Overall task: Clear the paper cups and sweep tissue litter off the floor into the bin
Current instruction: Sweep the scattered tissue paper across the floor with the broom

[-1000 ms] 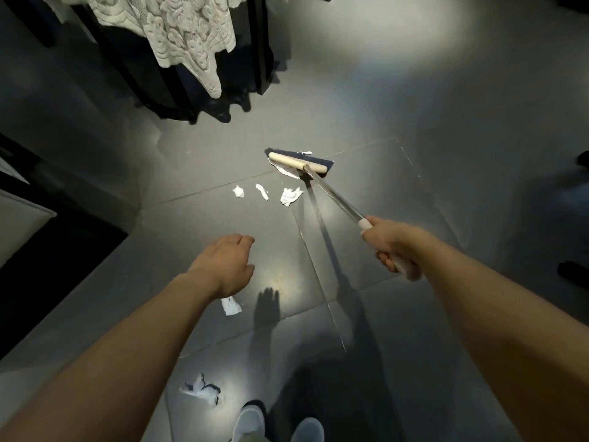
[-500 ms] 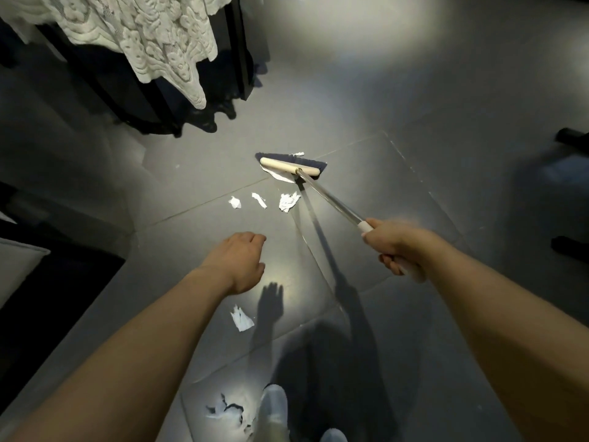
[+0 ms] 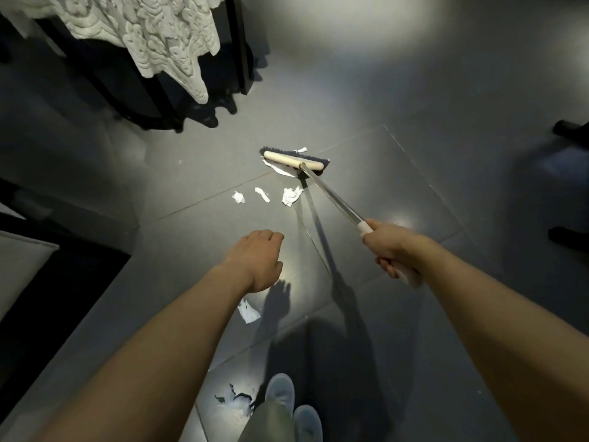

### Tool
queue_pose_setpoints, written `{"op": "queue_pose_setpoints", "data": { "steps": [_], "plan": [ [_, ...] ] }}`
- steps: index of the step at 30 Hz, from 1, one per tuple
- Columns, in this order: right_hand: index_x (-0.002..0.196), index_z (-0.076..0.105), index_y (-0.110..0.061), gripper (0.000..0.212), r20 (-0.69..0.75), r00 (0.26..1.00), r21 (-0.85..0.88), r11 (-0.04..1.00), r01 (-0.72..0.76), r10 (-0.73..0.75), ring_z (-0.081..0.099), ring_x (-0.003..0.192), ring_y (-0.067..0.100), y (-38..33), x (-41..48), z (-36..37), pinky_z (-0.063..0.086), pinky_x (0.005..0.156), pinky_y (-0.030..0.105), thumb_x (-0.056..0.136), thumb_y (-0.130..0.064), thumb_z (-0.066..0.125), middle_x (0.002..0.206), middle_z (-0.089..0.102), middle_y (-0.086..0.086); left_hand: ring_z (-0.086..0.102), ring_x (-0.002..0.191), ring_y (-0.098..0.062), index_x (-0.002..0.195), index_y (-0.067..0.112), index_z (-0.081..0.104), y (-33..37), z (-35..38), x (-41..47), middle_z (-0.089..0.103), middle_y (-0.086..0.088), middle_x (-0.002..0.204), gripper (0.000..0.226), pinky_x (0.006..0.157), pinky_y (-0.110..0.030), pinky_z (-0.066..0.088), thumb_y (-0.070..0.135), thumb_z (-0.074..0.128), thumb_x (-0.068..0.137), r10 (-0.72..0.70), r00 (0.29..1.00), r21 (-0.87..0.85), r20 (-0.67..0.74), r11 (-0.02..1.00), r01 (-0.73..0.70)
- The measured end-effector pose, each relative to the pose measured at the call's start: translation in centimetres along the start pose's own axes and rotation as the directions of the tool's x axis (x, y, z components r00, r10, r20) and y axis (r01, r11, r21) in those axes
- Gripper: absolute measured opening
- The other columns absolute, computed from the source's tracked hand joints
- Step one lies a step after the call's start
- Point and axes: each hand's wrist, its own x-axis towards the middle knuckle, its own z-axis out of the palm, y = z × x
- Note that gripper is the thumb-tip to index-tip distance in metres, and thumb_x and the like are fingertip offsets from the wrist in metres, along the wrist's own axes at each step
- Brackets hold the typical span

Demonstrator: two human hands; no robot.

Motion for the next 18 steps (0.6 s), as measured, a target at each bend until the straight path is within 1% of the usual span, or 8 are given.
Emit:
{"op": "queue_pose_setpoints", "data": {
  "steps": [4,7,11,18],
  "plan": [
    [0.138,0.04,-0.027,0.04,-0.014,1.0,-0.001,1.0,0.004,-0.004,0.032,0.048,0.01,0.8,-1.9,0.1,0.031,0.033,0.011,0.102,-0.015,0.032,0.069,0.04,0.007,0.035,0.132,-0.025,0.141,0.01,0.033,0.2,0.8,-1.9,0.038,-0.01,0.144,0.048,0.109,-0.033,0.028,0.026,0.043,0.096,-0.025,0.999,-0.019,-0.031,1.0,0.025],
    [0.134,0.043,-0.026,0.037,-0.03,0.999,-0.007,1.0,0.015,-0.015,0.031,0.05,0.01,1.4,-2.6,0.4,0.028,0.033,0.01,0.102,-0.016,0.029,0.068,0.038,0.006,0.033,0.134,-0.025,0.143,0.011,0.029,0.3,1.3,-3.5,0.036,-0.01,0.146,0.05,0.11,-0.032,0.026,0.026,0.042,0.097,-0.032,0.998,-0.013,-0.061,0.999,0.031],
    [0.134,0.042,-0.031,0.037,-0.005,0.999,0.025,0.999,-0.035,0.035,0.031,0.051,0.009,2.1,-2.5,1.9,0.029,0.033,0.01,0.102,-0.017,0.03,0.07,0.038,0.007,0.032,0.134,-0.025,0.144,0.01,0.029,-0.5,2.1,-5.3,0.035,-0.01,0.146,0.051,0.11,-0.032,0.025,0.026,0.042,0.097,-0.05,0.995,-0.009,-0.081,0.999,0.05],
    [0.128,0.041,-0.025,0.034,0.015,1.0,-0.004,1.0,-0.026,0.026,0.032,0.049,0.01,3.6,-2.8,6.8,0.031,0.035,0.012,0.099,-0.014,0.025,0.068,0.038,0.008,0.033,0.134,-0.025,0.145,0.011,0.027,-3.0,4.3,-8.8,0.034,-0.009,0.147,0.052,0.109,-0.032,0.027,0.026,0.043,0.097,-0.085,0.995,-0.009,-0.05,0.996,0.084]
  ]
}}
